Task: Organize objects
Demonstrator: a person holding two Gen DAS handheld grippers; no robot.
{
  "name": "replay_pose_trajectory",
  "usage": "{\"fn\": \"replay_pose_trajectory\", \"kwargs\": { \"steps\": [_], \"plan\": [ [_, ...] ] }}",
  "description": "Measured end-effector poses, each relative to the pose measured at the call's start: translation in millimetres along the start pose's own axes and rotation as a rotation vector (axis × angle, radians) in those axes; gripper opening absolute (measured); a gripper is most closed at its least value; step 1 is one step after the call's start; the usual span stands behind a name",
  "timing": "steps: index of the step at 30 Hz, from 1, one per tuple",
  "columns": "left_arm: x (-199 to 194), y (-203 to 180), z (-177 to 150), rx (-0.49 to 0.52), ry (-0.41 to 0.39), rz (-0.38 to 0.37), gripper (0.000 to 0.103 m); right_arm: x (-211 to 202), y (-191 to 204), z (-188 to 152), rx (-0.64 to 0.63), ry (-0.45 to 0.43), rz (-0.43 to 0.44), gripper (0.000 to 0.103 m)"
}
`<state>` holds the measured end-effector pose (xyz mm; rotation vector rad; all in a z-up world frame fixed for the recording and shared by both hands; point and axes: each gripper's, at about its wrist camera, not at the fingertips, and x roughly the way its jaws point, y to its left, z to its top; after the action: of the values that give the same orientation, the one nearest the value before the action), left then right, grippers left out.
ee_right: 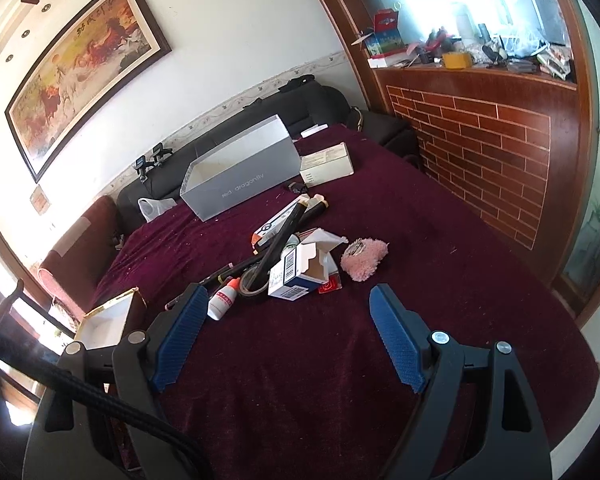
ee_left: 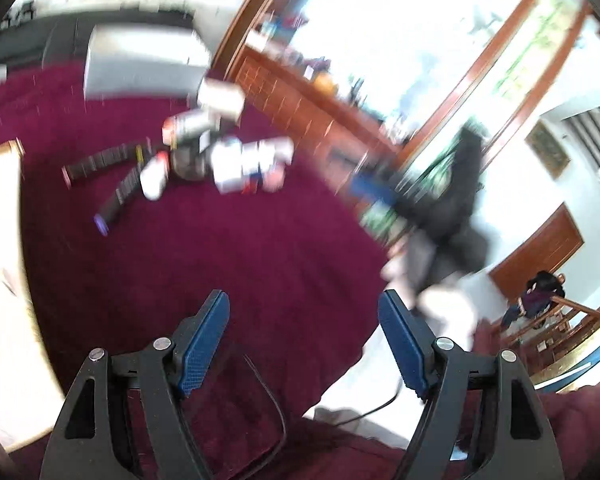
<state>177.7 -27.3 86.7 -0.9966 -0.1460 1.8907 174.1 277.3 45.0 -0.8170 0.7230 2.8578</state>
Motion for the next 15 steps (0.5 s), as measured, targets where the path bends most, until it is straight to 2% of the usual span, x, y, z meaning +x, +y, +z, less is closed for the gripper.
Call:
{"fn": "replay_pose_trajectory", "kwargs": {
  "steps": [2, 3, 5, 8, 10, 12, 15],
  "plan": [
    [-31, 2, 8, 0.010, -0.089, 0.023, 0.072, 7, 4, -5, 0.013, 0.012, 0.002, 0.083],
    [-48, 7, 12, 0.006, -0.148, 0.061, 0.073, 13, 8, -8, 0.025, 0.020, 0.002, 0.083],
    [-68, 20, 18, -0.027, -0.241, 0.127, 0.073, 28, 20, -16, 0.051, 0.052, 0.055, 0.083],
    [-82, 44, 18, -0.134, -0.300, 0.135, 0.073, 51, 50, -24, 0.034, 0.045, 0.099, 0.083],
    [-88, 51, 19, -0.168, -0.352, 0.172, 0.073, 67, 72, -29, -0.007, 0.038, 0.111, 0.083],
    [-85, 59, 27, -0.181, -0.375, 0.235, 0.073, 86, 91, -39, -0.032, 0.101, 0.163, 0.083],
    [-65, 72, 43, -0.169, -0.325, 0.352, 0.074, 101, 105, -59, -0.025, 0.237, 0.294, 0.083]
  ]
}}
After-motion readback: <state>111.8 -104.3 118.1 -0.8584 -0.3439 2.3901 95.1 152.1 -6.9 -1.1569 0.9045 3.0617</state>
